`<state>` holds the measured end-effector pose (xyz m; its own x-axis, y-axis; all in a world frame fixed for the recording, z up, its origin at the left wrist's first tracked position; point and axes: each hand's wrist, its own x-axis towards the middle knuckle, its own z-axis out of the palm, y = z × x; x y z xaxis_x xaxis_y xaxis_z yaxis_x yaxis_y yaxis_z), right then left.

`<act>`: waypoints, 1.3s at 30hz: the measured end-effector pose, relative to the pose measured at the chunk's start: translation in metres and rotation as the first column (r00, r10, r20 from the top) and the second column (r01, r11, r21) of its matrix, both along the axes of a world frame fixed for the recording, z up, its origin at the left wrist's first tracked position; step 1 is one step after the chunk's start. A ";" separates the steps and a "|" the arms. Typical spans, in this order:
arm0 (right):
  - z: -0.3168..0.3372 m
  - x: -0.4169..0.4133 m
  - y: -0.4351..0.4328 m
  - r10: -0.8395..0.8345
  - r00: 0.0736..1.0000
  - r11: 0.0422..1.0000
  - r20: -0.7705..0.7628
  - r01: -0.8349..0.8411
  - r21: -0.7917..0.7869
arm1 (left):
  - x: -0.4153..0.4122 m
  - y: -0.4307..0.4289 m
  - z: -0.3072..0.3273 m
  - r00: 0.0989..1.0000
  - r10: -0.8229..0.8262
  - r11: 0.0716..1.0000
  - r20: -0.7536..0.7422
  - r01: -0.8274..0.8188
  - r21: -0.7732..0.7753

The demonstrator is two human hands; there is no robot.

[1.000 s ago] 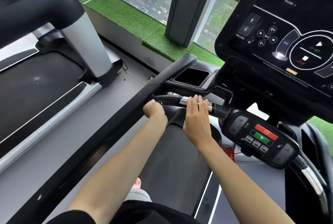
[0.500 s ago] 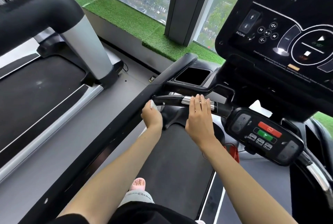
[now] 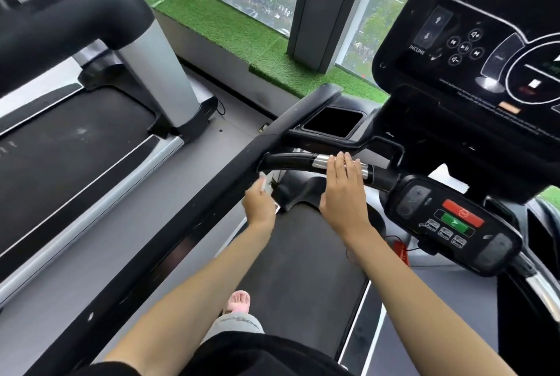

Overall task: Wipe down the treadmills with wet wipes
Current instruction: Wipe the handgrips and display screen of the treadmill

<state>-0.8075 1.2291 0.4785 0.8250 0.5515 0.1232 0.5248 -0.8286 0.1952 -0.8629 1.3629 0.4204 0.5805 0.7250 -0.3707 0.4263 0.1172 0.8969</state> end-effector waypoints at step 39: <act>0.011 0.001 -0.010 0.092 0.996 0.994 -0.018 -0.093 -0.058 | 0.049 0.036 0.014 0.937 0.334 0.616 -0.099 -0.297 -0.730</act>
